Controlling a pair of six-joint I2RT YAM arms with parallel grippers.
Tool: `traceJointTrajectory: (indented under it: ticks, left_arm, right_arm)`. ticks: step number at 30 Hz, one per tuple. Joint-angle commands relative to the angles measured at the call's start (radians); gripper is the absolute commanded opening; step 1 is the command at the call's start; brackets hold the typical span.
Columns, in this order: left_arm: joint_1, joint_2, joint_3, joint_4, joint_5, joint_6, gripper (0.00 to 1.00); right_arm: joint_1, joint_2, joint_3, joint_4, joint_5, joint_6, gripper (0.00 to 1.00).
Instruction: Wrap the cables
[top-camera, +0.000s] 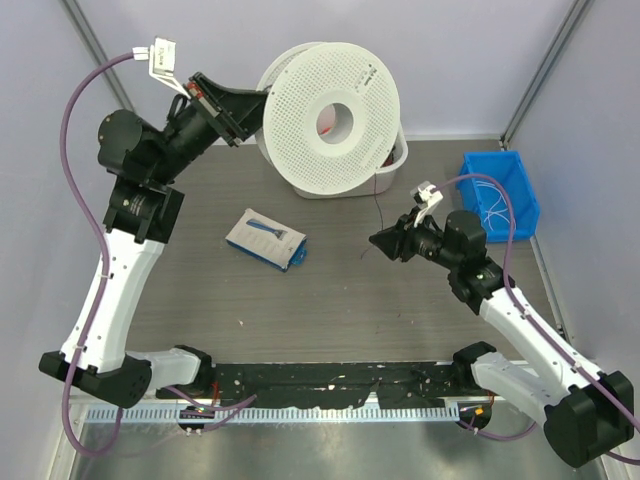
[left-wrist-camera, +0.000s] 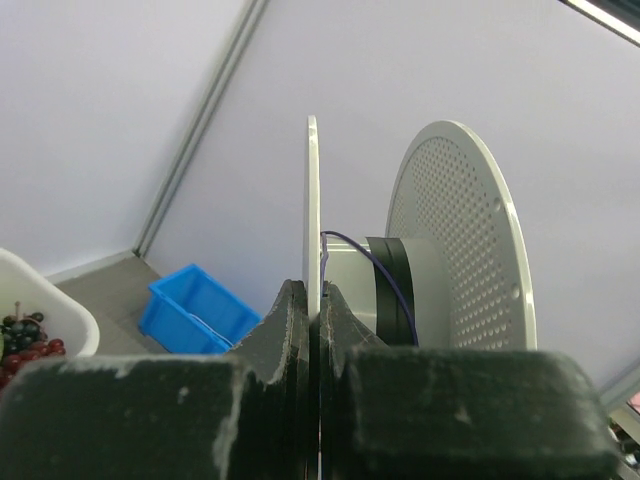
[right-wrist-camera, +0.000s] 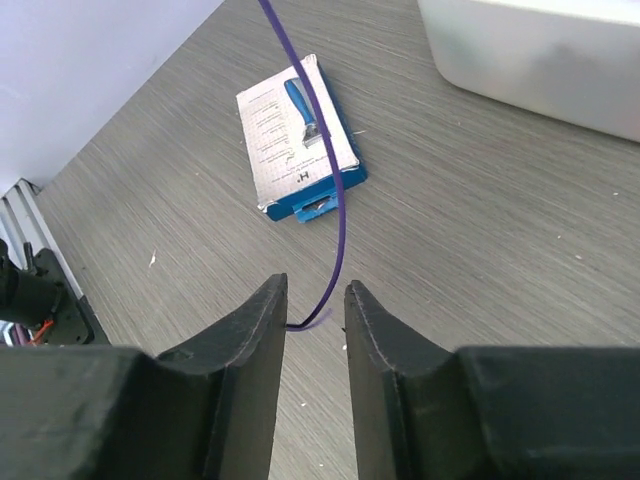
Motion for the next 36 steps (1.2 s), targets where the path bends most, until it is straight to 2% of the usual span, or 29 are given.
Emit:
traceJointTrajectory:
  ticks: [1, 2, 7, 12, 15, 20, 25, 28, 33, 36]
  left_arm:
    - [0.020, -0.045, 0.018, 0.105, -0.111, 0.006, 0.00]
    - [0.019, -0.047, 0.011, 0.108, -0.116, 0.006, 0.00]
    - [0.026, -0.058, 0.005, 0.094, -0.156, 0.018, 0.00]
    - [0.026, -0.081, -0.025, 0.013, -0.330, 0.084, 0.00]
    - [0.026, -0.094, -0.062, -0.085, -0.444, 0.093, 0.00]
    - [0.026, -0.111, -0.116, -0.228, -0.645, 0.132, 0.00]
    - [0.026, -0.050, -0.044, -0.444, -0.875, 0.138, 0.00]
    - [0.026, -0.025, -0.050, -0.481, -0.932, 0.156, 0.00]
    - [0.025, -0.018, -0.134, -0.448, -0.954, 0.213, 0.00]
    - [0.014, 0.024, -0.133, -0.493, -0.966, 0.245, 0.00]
  right_arm:
    - [-0.002, 0.003, -0.025, 0.096, -0.004, 0.058, 0.28]
    - [-0.002, 0.007, -0.029, 0.116, -0.004, 0.068, 0.26]
    - [-0.002, 0.030, -0.021, 0.148, -0.007, 0.078, 0.01]
    - [0.006, 0.025, -0.004, 0.076, -0.053, 0.017, 0.01]
    - [0.040, 0.011, 0.014, -0.066, -0.096, -0.112, 0.01]
    - [0.174, -0.012, 0.079, -0.286, -0.071, -0.307, 0.01]
    - [0.340, -0.062, 0.112, -0.433, 0.007, -0.453, 0.01]
    - [0.431, -0.067, 0.140, -0.470, 0.034, -0.491, 0.01]
    - [0.500, -0.038, 0.240, -0.536, 0.022, -0.571, 0.01]
    - [0.546, -0.018, 0.297, -0.573, 0.019, -0.644, 0.01]
